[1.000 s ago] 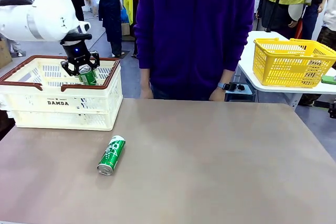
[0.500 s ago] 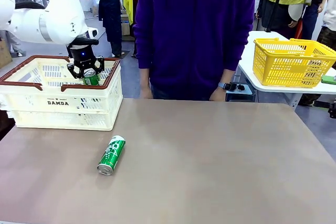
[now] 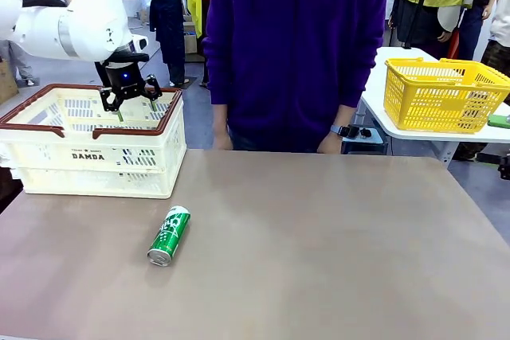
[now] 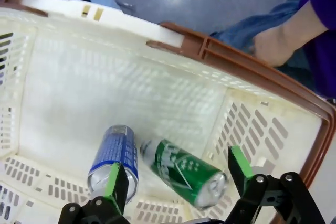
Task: Place the drinks into the Shopping basket.
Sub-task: Pick up one drink and place it into the Shopping basket.
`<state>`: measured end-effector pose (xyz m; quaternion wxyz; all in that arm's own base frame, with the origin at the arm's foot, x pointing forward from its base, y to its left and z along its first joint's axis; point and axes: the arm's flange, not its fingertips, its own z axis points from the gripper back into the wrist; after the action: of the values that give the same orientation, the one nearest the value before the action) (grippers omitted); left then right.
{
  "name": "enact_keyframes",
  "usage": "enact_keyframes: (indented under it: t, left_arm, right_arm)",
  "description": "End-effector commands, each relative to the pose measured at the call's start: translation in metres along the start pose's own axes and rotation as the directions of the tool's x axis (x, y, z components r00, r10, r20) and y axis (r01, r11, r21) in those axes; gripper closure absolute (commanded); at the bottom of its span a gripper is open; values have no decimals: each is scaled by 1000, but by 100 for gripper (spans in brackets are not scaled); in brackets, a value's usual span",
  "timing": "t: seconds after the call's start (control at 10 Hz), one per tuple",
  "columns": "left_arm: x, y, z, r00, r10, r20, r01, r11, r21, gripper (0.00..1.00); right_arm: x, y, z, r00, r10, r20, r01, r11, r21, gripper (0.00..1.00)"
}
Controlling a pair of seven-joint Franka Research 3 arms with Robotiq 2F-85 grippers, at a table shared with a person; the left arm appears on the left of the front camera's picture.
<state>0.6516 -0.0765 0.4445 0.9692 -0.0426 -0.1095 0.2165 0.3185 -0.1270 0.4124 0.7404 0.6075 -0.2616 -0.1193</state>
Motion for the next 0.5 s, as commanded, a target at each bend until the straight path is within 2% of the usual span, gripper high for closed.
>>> enact_keyframes:
  t: [0.0, 0.2, 0.4]
  left_arm:
    - [5, 3, 20, 1000, 20, 16, -19, 999, -42, 0]
    - [7, 16, 59, 995, 90, 47, -84, 990, -116, 0]
    - [-5, 40, 110, 992, 122, -4, -120, 963, -239, 0]
  right_arm:
    - [1, 3, 0, 1000, -2, 4, 2, 1000, 13, 0]
    - [1, 3, 0, 1000, -2, 4, 2, 1000, 13, 0]
    - [1, 3, 0, 1000, -2, 4, 2, 1000, 13, 0]
